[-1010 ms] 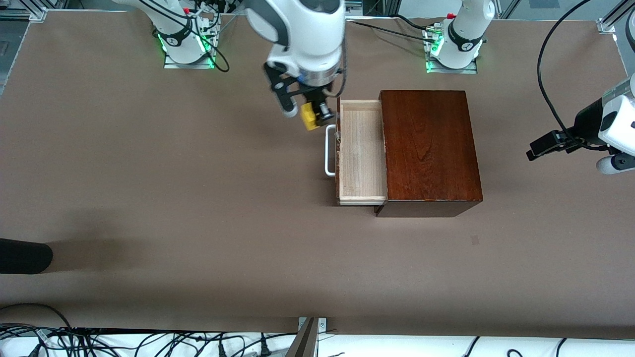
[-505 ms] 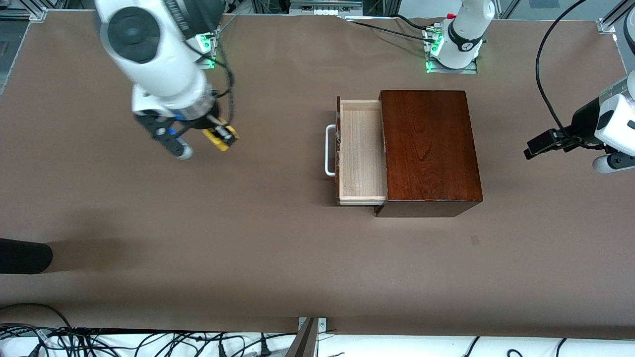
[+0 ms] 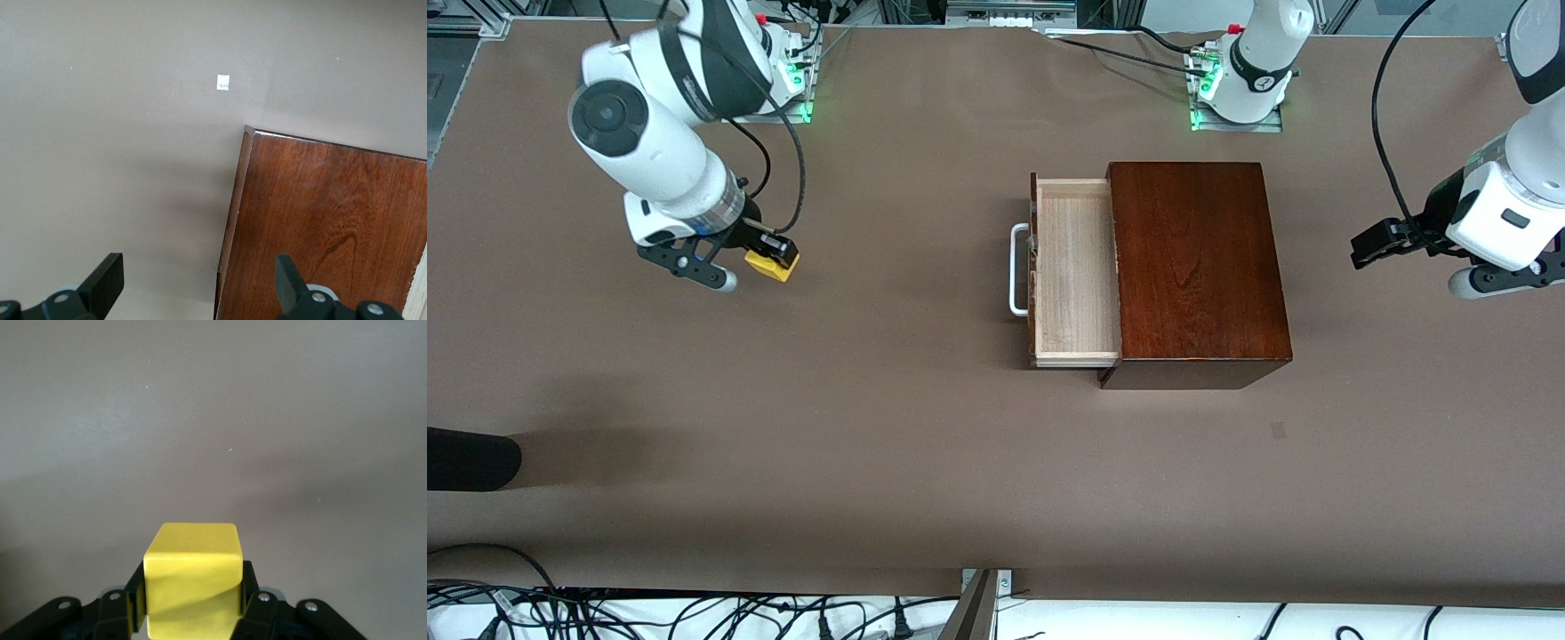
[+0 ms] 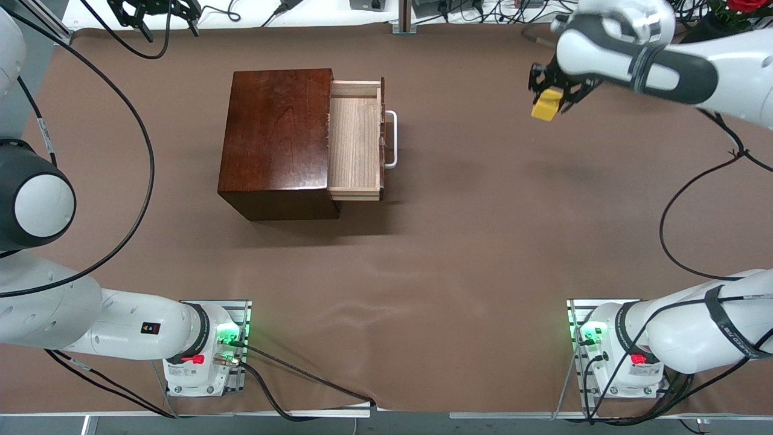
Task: Open drawer, take yellow block, close drawer
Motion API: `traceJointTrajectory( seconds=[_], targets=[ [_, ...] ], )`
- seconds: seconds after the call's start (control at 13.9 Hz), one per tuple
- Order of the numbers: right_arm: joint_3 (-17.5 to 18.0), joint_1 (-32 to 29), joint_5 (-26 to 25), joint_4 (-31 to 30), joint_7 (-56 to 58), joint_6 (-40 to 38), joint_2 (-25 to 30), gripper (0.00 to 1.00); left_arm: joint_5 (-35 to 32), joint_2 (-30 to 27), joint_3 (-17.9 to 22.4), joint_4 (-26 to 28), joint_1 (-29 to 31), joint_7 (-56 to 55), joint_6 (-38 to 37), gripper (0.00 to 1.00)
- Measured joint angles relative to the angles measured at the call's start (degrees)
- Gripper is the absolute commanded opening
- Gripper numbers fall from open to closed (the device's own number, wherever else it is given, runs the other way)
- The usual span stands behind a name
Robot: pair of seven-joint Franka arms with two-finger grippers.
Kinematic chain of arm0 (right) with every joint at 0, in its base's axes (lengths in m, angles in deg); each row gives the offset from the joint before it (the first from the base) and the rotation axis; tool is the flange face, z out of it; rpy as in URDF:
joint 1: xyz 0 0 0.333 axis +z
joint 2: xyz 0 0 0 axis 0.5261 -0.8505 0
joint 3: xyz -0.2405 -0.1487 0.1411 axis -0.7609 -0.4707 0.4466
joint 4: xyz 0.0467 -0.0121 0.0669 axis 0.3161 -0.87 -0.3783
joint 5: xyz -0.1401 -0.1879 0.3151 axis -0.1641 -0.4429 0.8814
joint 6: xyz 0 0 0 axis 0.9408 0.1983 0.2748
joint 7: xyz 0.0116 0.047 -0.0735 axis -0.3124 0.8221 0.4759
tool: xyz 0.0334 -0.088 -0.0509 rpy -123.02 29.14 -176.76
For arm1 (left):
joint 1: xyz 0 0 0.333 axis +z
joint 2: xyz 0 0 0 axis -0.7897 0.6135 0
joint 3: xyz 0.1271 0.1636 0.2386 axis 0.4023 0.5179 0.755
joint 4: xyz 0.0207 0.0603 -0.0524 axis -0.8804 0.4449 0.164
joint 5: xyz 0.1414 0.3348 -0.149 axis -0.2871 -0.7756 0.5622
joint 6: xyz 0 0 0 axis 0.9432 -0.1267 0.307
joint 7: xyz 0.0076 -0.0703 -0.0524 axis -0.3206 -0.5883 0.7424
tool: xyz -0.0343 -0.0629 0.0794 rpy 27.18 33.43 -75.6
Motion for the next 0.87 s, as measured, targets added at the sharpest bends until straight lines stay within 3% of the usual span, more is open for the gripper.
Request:
traceJointTrajectory(
  seconds=[0.22,0.5,0.87],
  targets=[
    [0.0,0.2,0.0,-8.7,8.4,11.6,-3.2,0.00,0.0,0.0,0.6,0.0,-0.2,0.0,0.0,1.00],
    [1.2,0.4,0.0,-9.6,15.7,17.9,-10.7,0.00,0.0,-0.1,0.7,-0.2,-0.2,0.0,0.9,1.00],
    [5.3,0.7,0.0,-9.5,16.8,24.9,-16.3,0.00,0.0,-0.1,0.8,-0.6,-0.2,0.0,1.9,1.00]
  ],
)
